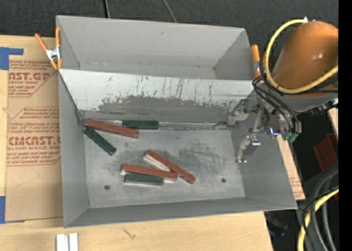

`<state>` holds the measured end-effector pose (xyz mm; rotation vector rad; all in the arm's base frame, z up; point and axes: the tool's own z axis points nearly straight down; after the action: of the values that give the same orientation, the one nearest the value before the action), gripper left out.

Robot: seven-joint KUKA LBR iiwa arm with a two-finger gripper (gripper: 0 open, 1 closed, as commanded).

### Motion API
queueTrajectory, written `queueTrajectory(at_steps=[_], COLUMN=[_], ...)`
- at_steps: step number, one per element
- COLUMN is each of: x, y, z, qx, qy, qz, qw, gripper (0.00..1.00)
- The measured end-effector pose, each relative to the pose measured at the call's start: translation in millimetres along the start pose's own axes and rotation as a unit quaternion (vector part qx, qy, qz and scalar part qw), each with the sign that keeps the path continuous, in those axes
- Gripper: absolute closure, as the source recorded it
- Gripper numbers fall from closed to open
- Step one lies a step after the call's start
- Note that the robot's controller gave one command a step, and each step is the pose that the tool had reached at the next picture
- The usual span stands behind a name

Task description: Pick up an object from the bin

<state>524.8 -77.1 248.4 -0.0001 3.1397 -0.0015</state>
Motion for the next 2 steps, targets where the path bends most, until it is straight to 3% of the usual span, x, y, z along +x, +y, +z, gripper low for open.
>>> queueTrajectory(at_steps=[1, 2], x=[0.0, 12.9], y=[0.0, 22.6], z=[0.0, 49.7], qx=[0.0, 0.001], qy=[0.0, -0.003], qz=[0.0, -0.019], qw=[1.0, 0.9998], gripper=[0.0, 0.0])
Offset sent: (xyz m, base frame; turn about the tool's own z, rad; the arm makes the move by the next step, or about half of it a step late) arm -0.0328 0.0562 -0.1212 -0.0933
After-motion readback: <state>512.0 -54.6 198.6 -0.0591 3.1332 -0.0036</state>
